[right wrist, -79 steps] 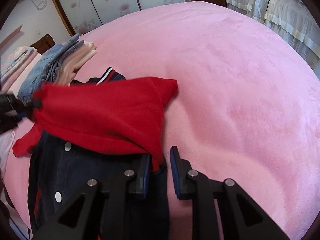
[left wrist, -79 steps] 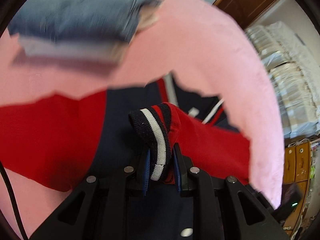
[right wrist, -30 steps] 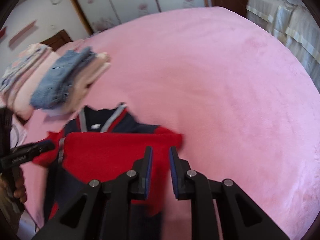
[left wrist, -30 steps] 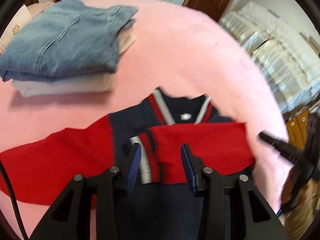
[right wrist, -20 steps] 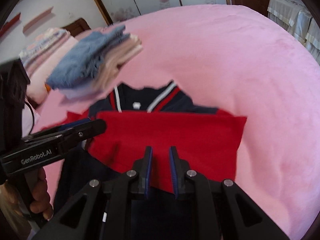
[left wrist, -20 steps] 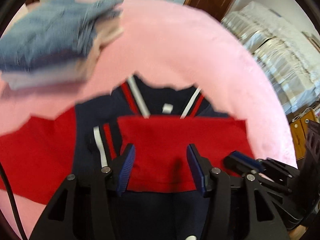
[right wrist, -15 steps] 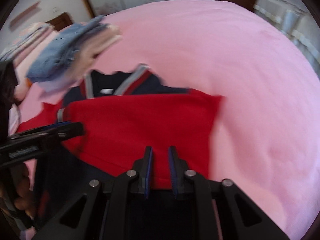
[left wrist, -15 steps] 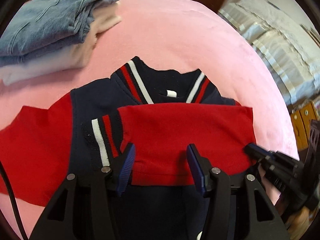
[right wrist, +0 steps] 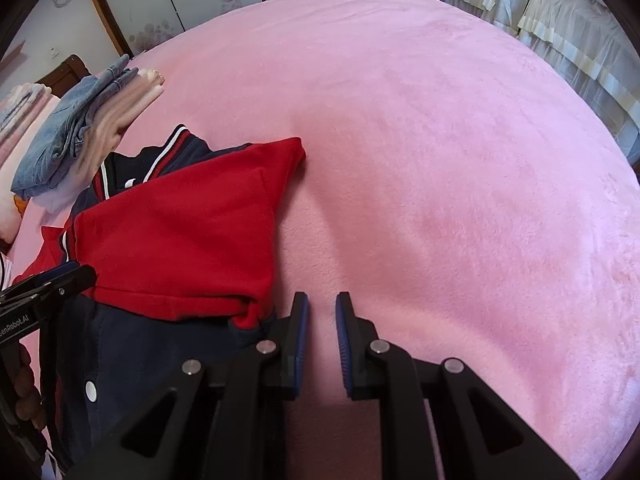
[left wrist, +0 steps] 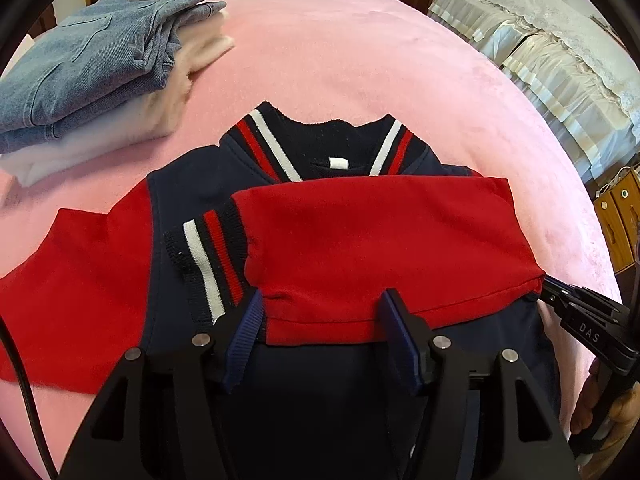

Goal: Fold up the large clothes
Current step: 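Grasp the other red sleeve cuff with the left tool and lift it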

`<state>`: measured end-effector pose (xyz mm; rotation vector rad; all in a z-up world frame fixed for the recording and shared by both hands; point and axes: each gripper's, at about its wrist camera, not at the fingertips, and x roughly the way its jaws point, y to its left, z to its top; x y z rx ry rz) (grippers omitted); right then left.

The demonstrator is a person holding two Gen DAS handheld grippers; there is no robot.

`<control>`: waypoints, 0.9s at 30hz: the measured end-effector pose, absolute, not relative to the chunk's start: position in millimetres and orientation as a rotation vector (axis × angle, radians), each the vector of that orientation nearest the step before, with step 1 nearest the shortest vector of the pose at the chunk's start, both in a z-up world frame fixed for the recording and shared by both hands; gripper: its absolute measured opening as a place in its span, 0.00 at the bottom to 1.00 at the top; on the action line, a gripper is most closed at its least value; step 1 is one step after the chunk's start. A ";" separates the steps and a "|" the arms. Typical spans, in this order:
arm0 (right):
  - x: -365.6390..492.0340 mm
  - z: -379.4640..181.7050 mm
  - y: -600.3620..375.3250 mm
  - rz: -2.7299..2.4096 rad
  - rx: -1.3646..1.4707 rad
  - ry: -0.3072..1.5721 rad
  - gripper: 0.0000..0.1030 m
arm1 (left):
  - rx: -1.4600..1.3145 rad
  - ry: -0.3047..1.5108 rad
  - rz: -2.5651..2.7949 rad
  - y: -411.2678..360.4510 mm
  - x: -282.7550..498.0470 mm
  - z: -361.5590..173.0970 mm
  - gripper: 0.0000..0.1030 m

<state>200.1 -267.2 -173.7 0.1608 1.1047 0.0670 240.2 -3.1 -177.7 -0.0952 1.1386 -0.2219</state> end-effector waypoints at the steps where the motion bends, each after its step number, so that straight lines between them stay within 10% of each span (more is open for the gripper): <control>1: 198.7 -171.8 -264.9 0.064 0.162 1.107 0.14 | -0.099 1.139 -0.218 -3.6 241.1 -177.0 0.58; 13: 187.2 -147.1 -255.5 0.017 0.195 1.138 0.15 | -0.123 1.128 -0.155 4.4 213.8 -139.4 0.70; 18: 170.0 -115.6 -246.1 0.018 0.209 1.060 0.55 | -0.105 1.048 -0.103 11.2 185.4 -106.4 0.82; 27: 151.5 -66.8 -196.0 0.038 0.151 0.951 0.55 | -0.222 0.998 0.005 65.3 148.5 -77.4 0.82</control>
